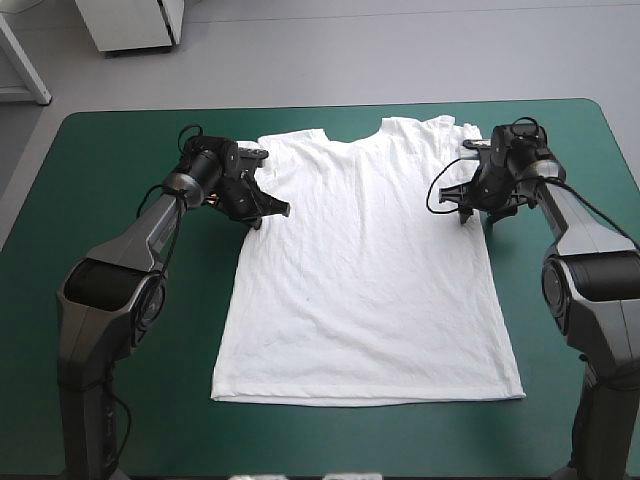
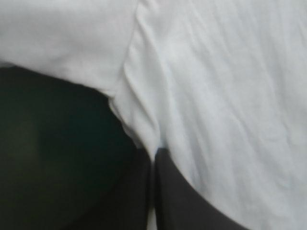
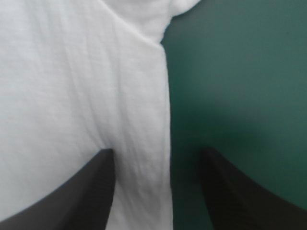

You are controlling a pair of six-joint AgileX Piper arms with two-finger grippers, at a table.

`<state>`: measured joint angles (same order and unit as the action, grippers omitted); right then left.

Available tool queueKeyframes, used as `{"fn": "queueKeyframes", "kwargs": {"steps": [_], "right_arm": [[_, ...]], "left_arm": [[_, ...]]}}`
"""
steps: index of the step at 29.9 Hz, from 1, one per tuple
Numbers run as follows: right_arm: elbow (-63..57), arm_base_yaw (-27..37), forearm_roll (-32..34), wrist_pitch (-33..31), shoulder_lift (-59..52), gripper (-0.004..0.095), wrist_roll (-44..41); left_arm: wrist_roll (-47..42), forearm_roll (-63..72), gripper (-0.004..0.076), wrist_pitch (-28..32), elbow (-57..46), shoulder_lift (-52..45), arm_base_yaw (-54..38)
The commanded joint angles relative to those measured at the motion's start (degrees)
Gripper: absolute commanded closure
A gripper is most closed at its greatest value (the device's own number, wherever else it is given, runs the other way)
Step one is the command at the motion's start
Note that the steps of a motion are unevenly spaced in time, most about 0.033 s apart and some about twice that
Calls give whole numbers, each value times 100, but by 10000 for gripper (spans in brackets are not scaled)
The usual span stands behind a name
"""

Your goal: Fold the cloth

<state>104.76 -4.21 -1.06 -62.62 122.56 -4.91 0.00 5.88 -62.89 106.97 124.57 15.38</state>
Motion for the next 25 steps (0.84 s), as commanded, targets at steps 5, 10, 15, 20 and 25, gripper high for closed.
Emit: {"fn": "queueKeyframes", "kwargs": {"steps": [5,10,15,20,25], "right_arm": [[164,-184,57,-4,3,417,-326],[164,-481,106,-101,183,711,-398],[175,-505,149,-201,176,925,-548],[197,-505,357,-343,-104,925,-548],[196,-505,452,-293,-755,925,-522]], "left_arm": [[0,274,734,106,49,-157,49],[0,274,734,88,49,-157,49],[0,274,734,-6,49,-157,49],[0,251,734,-34,243,-227,49],[0,82,734,-96,854,-583,49]]}}
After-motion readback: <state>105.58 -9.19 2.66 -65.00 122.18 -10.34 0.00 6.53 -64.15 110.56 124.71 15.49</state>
